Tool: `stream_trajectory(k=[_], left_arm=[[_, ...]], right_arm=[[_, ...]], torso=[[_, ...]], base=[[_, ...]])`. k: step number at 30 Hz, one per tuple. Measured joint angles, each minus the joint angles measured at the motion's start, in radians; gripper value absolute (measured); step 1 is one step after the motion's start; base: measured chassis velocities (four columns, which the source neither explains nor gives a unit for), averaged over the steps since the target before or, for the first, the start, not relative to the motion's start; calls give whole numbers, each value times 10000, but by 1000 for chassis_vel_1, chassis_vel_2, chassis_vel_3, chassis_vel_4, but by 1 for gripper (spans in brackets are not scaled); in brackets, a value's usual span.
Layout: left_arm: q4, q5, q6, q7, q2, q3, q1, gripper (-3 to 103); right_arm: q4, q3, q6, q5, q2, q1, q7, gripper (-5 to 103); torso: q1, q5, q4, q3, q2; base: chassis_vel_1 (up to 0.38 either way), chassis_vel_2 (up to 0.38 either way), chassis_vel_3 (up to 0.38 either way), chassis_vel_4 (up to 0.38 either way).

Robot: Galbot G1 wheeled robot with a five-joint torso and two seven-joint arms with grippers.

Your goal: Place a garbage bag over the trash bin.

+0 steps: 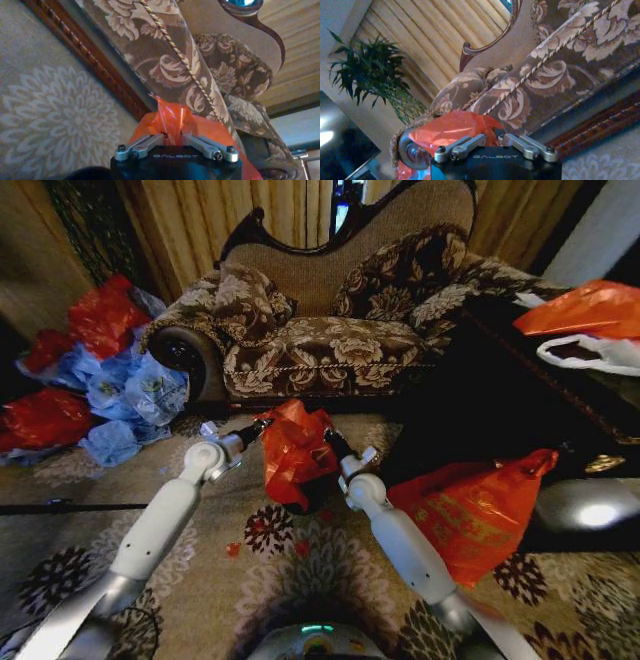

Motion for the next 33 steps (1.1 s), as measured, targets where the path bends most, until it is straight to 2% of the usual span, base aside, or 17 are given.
stream_trajectory(k=[11,16,18,19,20,22,23,25,26,27,29,31,32,33], left_arm=[[1229,424,-555,128,-732,465,-628,0],[1385,457,-648,305,-765,445,-558,0],[1376,375,-631,331,-705,380,-486,0],[1342,312,-617,333,-670,337,-467,0],[1342,312,-617,333,-670,337,-467,0],[1254,145,-563,317,-645,272,-441,0],[1254,145,-563,317,-645,272,-441,0],[1185,16,-511,261,-665,189,-425,0],[1183,5,-500,255,-672,179,-423,0],[1183,5,-500,255,-672,179,-423,0],[1194,-14,-472,236,-717,113,-417,0],[1204,-16,-465,222,-741,60,-406,0],[1205,-16,-454,205,-753,37,-385,0],[1197,-15,-451,193,-751,26,-359,0]], right_arm=[[-1174,503,159,-161,813,648,-458,0],[-1037,645,249,-582,632,303,-835,0],[-484,701,199,-755,294,-117,-889,0],[-100,735,143,-767,87,-388,-890,5],[-100,735,143,-767,87,-388,-890,5],[705,753,45,-832,-393,-1000,-888,16],[705,753,45,-832,-393,-1000,-888,16],[1537,819,-166,-856,-982,-1704,-899,27],[1689,837,-220,-842,-1104,-1865,-900,32],[1689,837,-220,-842,-1104,-1865,-900,32],[2127,916,-353,-796,-1483,-2408,-923,43],[2193,918,-398,-811,-1554,-2537,-926,43],[2246,917,-424,-824,-1580,-2565,-914,54],[2295,906,-458,-824,-1582,-2544,-859,54]], torso=[[0,0,3,0,0],[0,1,3,0,0],[0,-1,2,0,0],[-1,0,1,-2,0],[-1,0,1,-2,0],[-2,2,2,-1,0],[-2,2,2,-1,0],[-2,1,1,-2,0],[-3,2,0,-2,0],[-3,2,0,-2,0],[-2,0,-2,-2,1],[-2,3,-2,-2,0],[-2,1,-1,-2,1],[-2,0,0,-2,0]], base=[[0,0,0,0],[0,0,0,0],[0,0,0,0],[0,0,0,0],[0,0,0,0],[0,0,0,0],[0,0,0,0],[0,0,0,0],[0,0,0,0],[0,0,0,0],[0,0,0,0],[0,0,0,0],[0,0,0,0],[0,0,0,0]])
